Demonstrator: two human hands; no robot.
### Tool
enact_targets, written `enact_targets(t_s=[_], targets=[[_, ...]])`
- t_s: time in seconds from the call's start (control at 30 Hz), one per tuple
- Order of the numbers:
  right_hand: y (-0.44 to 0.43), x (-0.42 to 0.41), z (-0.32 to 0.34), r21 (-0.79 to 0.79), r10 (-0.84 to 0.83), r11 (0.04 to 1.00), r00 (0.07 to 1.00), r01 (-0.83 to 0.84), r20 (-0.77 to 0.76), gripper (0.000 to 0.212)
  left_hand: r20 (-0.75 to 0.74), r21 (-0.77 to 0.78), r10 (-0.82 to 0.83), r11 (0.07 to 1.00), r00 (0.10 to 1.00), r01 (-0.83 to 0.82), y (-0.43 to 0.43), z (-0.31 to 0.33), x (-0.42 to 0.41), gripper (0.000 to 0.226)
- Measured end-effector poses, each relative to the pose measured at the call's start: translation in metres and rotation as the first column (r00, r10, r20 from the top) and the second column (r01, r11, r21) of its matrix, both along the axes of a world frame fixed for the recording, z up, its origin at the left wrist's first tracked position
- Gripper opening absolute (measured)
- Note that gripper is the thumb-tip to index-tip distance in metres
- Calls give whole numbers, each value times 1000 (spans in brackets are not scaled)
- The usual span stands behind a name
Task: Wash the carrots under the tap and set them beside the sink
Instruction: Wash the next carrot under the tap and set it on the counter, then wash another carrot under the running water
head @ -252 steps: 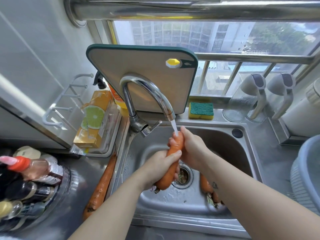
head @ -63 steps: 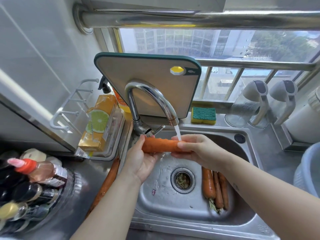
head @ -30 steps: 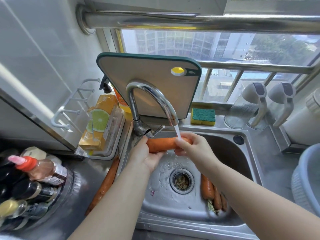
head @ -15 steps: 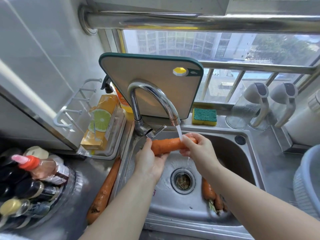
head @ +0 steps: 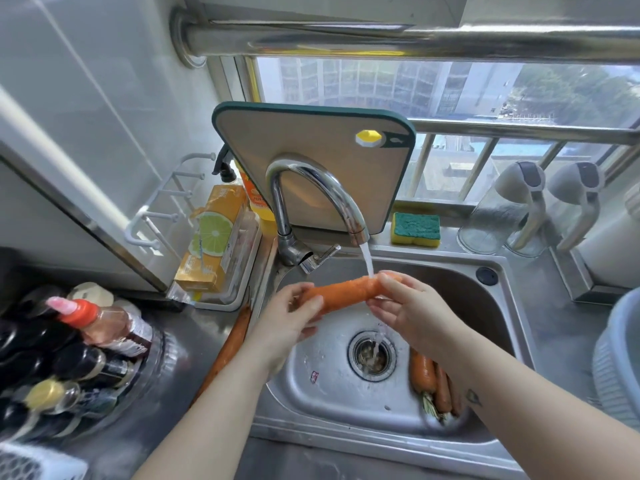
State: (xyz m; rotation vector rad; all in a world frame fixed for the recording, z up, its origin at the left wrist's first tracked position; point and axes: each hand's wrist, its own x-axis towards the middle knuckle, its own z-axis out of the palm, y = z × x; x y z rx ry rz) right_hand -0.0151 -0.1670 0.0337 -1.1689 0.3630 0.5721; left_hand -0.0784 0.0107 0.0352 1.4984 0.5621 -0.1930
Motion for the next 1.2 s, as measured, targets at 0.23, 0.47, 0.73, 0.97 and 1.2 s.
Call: enact_targets(t_s=[0.23,0.47,0.73,0.97,1.2], targets=[[1,-21,-17,-435,123,895,992,-95,36,27,-170,691,-446,582,879,429,-17,-9,-30,47],[41,-29,-19,-481,328,820,943,-310,-49,30,-202,858,-217,430,955,280,34,-3,-58,35],[70,-39,-32,-477,415,770,900,-424,-131,22,-381,838,139,469,914,278,100,-23,-93,40],[80,-42,-40,-467,446,751,880,-466,-160,23,-463,808,124,466,877,361,107,-44,-90,38],[51,-37,-55,-519,420,729,890,-447,-177,19,-438,840,51,379,897,389,95,-44,-73,43]])
